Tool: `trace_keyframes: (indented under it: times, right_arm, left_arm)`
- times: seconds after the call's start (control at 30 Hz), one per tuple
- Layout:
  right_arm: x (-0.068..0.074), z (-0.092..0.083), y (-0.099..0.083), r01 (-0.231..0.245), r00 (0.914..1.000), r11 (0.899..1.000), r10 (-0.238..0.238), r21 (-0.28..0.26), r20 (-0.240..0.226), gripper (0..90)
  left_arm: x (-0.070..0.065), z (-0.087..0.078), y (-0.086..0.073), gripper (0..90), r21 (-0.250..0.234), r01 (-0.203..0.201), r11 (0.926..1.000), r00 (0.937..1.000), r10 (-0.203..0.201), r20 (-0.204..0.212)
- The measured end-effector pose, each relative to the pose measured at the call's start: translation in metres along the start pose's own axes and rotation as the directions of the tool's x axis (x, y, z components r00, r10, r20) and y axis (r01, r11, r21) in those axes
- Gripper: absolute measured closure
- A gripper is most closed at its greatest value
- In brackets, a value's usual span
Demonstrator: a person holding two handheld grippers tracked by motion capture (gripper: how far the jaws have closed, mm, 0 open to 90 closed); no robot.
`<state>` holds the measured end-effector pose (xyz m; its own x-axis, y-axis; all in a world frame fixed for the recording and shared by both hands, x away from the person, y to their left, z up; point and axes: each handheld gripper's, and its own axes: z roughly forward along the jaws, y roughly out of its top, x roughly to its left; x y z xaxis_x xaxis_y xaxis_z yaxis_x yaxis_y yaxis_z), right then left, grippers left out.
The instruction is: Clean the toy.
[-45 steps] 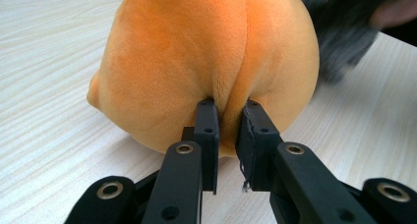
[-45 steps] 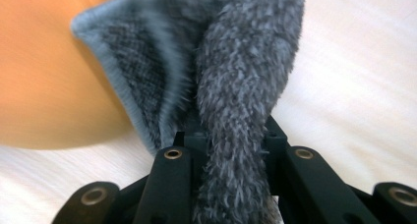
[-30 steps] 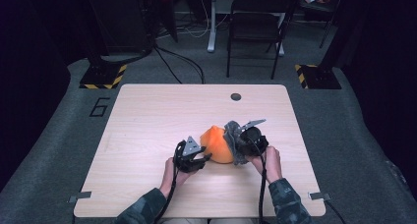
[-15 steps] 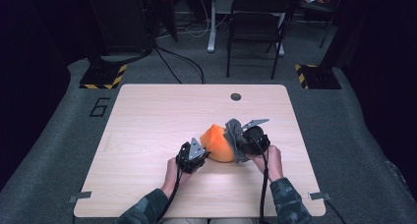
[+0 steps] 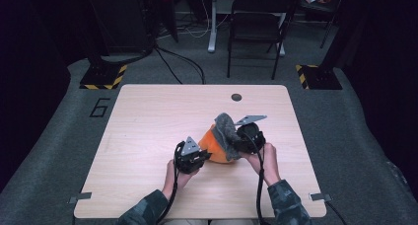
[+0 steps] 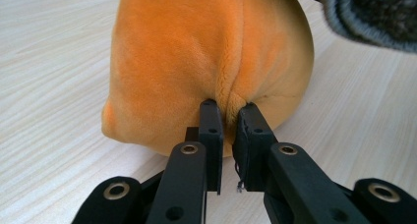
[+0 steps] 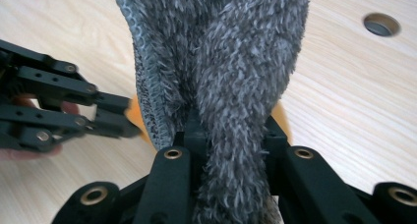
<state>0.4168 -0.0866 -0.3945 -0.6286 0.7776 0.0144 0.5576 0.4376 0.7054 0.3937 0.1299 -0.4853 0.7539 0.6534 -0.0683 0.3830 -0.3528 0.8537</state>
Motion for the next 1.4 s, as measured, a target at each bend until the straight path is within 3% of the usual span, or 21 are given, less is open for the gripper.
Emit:
trace_keyframes:
  times: [0.1,0.17,0.5,0.67,0.7,0.77,0.83,0.9,0.97,1.0,1.03,1.1,1.2,1.27,1.4]
  right_arm:
    - [0.01,0.015,0.001,0.083,0.994,0.995,-0.087,0.058,0.067,73.1]
    - [0.011,0.022,0.001,0.092,0.9926,0.994,-0.097,0.062,0.073,73.0]
    - [-0.005,0.027,-0.001,0.021,0.9992,0.999,-0.022,0.046,0.032,72.9]
    - [-0.026,0.022,-0.012,-0.041,0.9985,0.998,0.04,0.036,0.038,72.8]
    - [-0.03,0.022,-0.014,-0.064,0.9977,0.998,0.063,0.027,0.022,72.8]
    - [-0.041,0.021,-0.022,-0.102,0.9941,0.995,0.102,0.0,-0.037,73.2]
    - [-0.043,0.022,-0.025,-0.128,0.9909,0.992,0.128,0.002,-0.043,73.4]
    - [-0.043,0.023,-0.024,-0.106,0.9936,0.994,0.106,-0.001,-0.037,73.5]
    - [-0.039,0.024,-0.023,-0.105,0.9936,0.994,0.105,0.003,-0.042,73.6]
    - [-0.039,0.025,-0.022,-0.084,0.9955,0.996,0.084,0.002,-0.042,73.7]
    - [-0.036,0.025,-0.022,-0.075,0.9965,0.997,0.075,0.008,-0.037,73.7]
    - [-0.031,0.026,-0.02,-0.053,0.9981,0.999,0.053,0.008,-0.031,73.8]
    - [-0.024,0.029,-0.019,-0.041,0.9983,0.999,0.042,0.009,-0.042,73.9]
    - [-0.019,0.03,-0.018,-0.019,0.9992,1.0,0.02,0.014,-0.035,73.9]
    - [-0.017,0.03,-0.017,-0.014,0.9997,1.0,0.014,0.013,-0.018,73.9]
  left_arm:
    - [0.0,0.002,-0.002,81.9,0.013,-0.024,0.9996,0.9996,0.024,-0.018]
    - [0.002,0.004,-0.003,81.4,0.018,-0.02,0.9996,0.9996,0.021,-0.017]
    - [0.008,0.006,-0.007,80.5,0.038,-0.011,0.9992,0.9999,0.011,0.005]
    - [0.011,0.016,-0.015,82.2,0.083,0.004,0.9965,1.0,-0.004,0.001]
    - [0.012,0.017,-0.016,82.7,0.088,0.008,0.9961,0.9999,-0.009,0.006]
    - [0.011,0.017,-0.015,83.2,0.075,0.005,0.9972,1.0,-0.005,0.001]
    - [0.009,0.013,-0.011,83.1,0.044,-0.002,0.999,1.0,0.002,-0.009]
    - [0.007,0.005,-0.006,82.4,-0.01,-0.027,0.9996,0.9992,0.027,-0.03]
    - [0.005,-0.002,-0.002,77.0,-0.058,-0.031,0.9978,0.9985,0.028,-0.048]
    - [0.005,-0.005,0.001,71.4,-0.076,-0.039,0.9963,0.9967,0.033,-0.074]
    - [0.005,-0.006,0.003,63.7,-0.078,-0.042,0.996,0.9965,0.036,-0.076]
    - [0.005,-0.001,0.005,52.5,-0.06,-0.049,0.997,0.9961,0.044,-0.077]
    - [0.002,0.008,0.005,46.8,-0.021,-0.083,0.9963,0.9926,0.081,-0.09]
    - [0.002,0.01,0.003,51.2,-0.022,-0.093,0.9955,0.991,0.09,-0.099]
    - [0.001,0.011,0.0,72.7,-0.017,-0.108,0.9941,0.9888,0.105,-0.106]
